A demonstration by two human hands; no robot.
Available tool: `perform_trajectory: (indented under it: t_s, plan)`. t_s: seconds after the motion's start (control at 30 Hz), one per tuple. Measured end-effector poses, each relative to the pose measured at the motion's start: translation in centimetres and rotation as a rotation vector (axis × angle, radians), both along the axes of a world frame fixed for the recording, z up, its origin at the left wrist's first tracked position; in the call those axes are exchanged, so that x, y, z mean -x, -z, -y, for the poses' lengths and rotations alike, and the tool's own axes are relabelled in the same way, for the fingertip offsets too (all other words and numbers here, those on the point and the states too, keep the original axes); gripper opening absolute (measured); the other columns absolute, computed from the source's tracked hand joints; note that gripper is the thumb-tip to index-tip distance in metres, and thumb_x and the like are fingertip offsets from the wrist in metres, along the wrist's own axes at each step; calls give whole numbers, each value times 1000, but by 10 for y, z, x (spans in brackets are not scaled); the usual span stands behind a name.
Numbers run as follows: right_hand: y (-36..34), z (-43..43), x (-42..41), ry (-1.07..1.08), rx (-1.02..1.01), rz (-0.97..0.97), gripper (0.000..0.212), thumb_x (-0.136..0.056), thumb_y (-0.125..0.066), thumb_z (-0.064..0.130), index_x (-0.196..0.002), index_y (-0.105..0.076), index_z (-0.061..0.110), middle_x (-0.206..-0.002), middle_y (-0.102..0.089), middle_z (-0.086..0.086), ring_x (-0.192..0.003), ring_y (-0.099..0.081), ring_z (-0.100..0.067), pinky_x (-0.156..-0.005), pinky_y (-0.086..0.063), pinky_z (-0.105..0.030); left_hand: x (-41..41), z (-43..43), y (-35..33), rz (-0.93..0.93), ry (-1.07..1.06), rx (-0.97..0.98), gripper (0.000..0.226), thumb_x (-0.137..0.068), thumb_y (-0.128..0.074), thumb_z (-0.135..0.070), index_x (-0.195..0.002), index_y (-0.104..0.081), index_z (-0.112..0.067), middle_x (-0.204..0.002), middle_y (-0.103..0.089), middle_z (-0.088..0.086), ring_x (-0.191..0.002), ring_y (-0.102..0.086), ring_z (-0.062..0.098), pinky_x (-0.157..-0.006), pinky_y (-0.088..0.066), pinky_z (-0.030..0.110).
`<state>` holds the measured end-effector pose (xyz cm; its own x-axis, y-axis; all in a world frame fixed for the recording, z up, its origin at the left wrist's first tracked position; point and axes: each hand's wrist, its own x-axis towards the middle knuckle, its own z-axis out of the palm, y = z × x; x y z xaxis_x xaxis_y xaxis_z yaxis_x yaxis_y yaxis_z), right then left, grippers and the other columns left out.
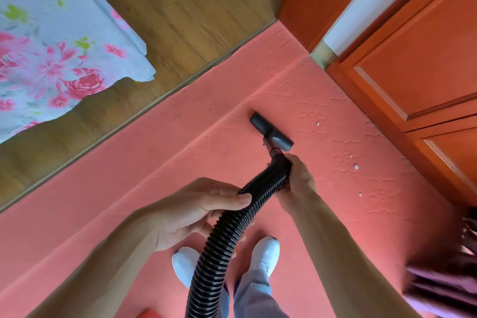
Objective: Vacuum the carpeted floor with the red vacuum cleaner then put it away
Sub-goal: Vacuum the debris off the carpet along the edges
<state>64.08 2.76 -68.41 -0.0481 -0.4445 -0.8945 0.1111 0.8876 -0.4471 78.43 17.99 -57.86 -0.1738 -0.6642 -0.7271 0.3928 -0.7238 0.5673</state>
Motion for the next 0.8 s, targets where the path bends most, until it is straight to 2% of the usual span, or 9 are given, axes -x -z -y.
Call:
perform_trajectory:
  t_s: [0.2,0.27,0.37,0.43,0.57,0.67,0.8]
  plan:
    - [20,54,23,-46,7,47,44,-90,-63,22,-126,-57,-3,-100,-62,-20,-66,-61,-23,-63,-50,-34,50,51,15,165,-96,-88,27,-86,-73,-32,-98,-78,-9,-99,-76,20,-81,-72,28,-87,-56,60]
    - [20,74,33,-60,-1,75,45,-92,-62,27,-128,-58,0,-100,-64,-18,-68,-62,-22,-63,-51,-32,68,72,17,208,-134,-97,24,-86,-74,-32,-97,-79,-11,-99,-75,20,-81,-72,28,-89,-55,61]
    - [14,101,47,-28,-14,155,37,-96,-56,29,-123,-57,4,-86,-64,-13,-67,-62,-20,-61,-53,-28,83,96,15,264,-120,-68,23,-85,-75,-32,-99,-79,-15,-99,-77,15,-83,-72,25,-91,-57,54]
    - [0,111,55,10,-6,188,29,-96,-54,27,-115,-57,6,-76,-61,-11,-62,-61,-17,-52,-53,-23,83,105,12,271,-37,-42,22,-83,-76,-32,-101,-80,-19,-99,-77,12,-91,-74,28,-90,-57,49]
    - [-21,102,83,45,-66,187,40,-93,-56,26,-127,-58,3,-82,-62,-12,-63,-62,-17,-45,-52,-22,70,108,2,179,233,14,30,-82,-73,-30,-110,-78,-24,-102,-77,14,-88,-73,25,-77,-56,36]
    - [-22,92,102,86,-132,181,45,-92,-57,26,-130,-57,1,-83,-64,-13,-66,-62,-19,-49,-52,-25,64,119,0,158,345,8,30,-84,-71,-27,-113,-77,-22,-100,-78,10,-84,-75,21,-69,-54,29]
    - [-10,110,99,153,-89,145,36,-96,-55,27,-121,-58,1,-82,-67,-15,-66,-64,-20,-61,-51,-31,68,141,6,235,367,13,26,-90,-68,-28,-114,-76,-27,-99,-78,5,-84,-74,15,-75,-55,33]
